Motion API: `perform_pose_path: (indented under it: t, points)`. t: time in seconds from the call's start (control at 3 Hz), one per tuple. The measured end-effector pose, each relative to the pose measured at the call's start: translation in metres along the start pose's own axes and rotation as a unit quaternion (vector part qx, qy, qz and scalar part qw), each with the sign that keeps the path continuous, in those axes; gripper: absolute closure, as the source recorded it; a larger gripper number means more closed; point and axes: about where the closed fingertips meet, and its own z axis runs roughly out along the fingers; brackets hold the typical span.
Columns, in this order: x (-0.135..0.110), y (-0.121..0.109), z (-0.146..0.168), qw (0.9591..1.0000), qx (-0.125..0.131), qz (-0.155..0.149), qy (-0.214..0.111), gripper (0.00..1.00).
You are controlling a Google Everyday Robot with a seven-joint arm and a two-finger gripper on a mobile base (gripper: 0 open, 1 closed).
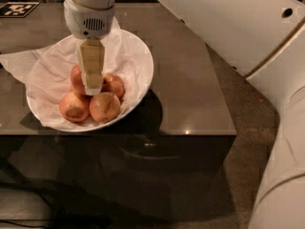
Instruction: Pick apple from white bowl
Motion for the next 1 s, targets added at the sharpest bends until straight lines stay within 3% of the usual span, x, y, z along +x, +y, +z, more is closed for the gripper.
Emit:
perform_pose_path:
  t: [0.67,1.0]
  points:
    - [0.015,0.0,0.016,0.9999,-0.011,0.008,0.003,0.0]
    - [0.049,-0.001,0.029,0.9989,-0.029,0.037,-0.007,0.0]
